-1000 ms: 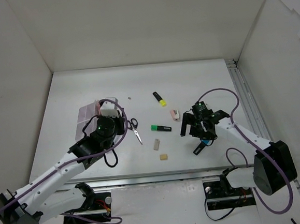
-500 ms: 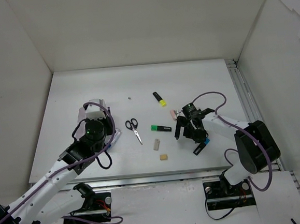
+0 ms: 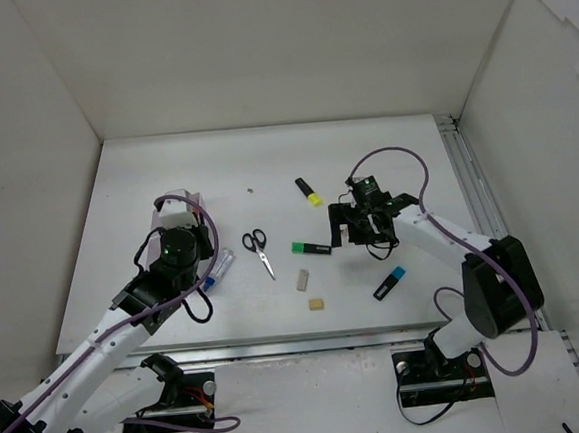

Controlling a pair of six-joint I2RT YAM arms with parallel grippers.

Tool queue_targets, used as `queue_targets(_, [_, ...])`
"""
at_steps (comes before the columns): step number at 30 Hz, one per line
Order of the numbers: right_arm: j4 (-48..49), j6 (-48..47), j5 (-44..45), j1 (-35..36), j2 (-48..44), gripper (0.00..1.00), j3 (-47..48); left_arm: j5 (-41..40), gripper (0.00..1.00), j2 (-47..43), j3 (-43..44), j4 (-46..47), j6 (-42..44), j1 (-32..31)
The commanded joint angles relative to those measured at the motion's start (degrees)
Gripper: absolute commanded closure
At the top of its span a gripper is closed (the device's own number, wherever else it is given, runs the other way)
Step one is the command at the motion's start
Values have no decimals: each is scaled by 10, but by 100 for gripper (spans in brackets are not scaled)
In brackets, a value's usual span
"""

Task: Sort the stationery into containers
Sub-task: Close the pen cap on the pen.

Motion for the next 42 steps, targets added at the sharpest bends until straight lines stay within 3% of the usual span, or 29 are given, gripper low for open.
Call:
queue_targets(1, [-28,-99,6,-4,-95,2,-14,18,100,8,28,48,20,10])
queue_targets(4, [-81,-141,39,-8,-100,2,-26,45,100,20,25,69,28,24])
queue_targets(7, [-84,-157,-22,-26,-83,2,-14,68,100,31,32,74,37,30])
queue_targets(10, [-129,-148,58,-21,-37,4,31,83,100,36,37,77,44,36])
queue_targets(12, [-144,-185,56,-21,-20,7,54,87,100,38,39,78,51,41])
queue_targets(15, [-185,-250,125,-5,8,5,106,95,100,39,34,97,55,47])
queue_targets(23, [-218,-318,72,-11,16,11,94,137,100,77,55,96,75,77])
queue_targets(31, [-264,-358,89,-18,92,17,101,184,100,98,68,96,90,121])
queue_targets(40, [-266,-388,69,-21,146,41,113,210,100,121,77,103,90,147])
queue_targets(42, [-263,-392,69,-21,156,52,115,211,100,126,78,103,90,152])
